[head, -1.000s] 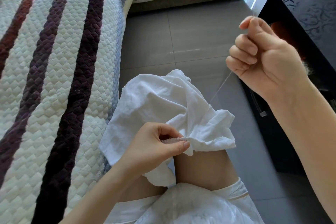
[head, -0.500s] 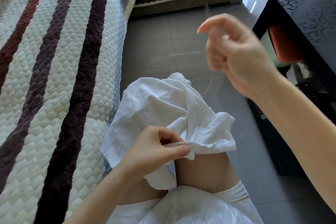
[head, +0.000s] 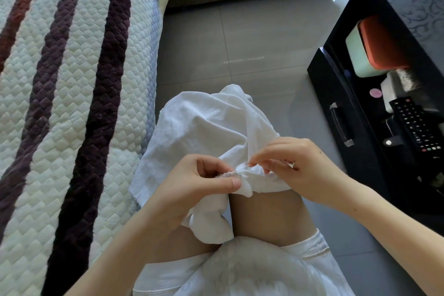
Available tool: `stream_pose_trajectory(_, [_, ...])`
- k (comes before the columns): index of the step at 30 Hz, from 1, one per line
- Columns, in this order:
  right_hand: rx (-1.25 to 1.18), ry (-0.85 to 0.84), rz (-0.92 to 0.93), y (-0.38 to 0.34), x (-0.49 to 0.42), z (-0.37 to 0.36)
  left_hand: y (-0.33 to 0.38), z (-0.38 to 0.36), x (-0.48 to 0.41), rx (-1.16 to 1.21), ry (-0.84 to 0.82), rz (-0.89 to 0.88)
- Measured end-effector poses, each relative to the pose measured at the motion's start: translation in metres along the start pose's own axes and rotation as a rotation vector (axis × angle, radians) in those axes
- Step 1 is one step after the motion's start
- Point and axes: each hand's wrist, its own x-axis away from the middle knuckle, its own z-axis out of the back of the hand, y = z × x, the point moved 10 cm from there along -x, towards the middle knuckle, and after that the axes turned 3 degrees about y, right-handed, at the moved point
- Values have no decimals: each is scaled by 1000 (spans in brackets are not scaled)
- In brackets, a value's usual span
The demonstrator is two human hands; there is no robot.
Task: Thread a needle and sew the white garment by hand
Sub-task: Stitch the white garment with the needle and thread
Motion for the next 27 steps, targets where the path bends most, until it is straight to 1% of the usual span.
stream_pose_trajectory(7, [-77,-46,10,-3,-1,-2,-1,3,0,24,16,11])
stream_pose_trajectory(16, [-202,-66,-76,6,1,-8,-1,2,-1,32,6,9])
stream_pose_trajectory(19, [-260,-77,-90,7,2,-10,1,0,-1,45,-12,-1])
stream_pose_trajectory(24, [-449,-77,-153,12,3,-16,3,-6,0,100,-71,-9])
stream_pose_trajectory(27, [-479,-108,-124,4,3,-20,3,-10,-1,114,-104,-7])
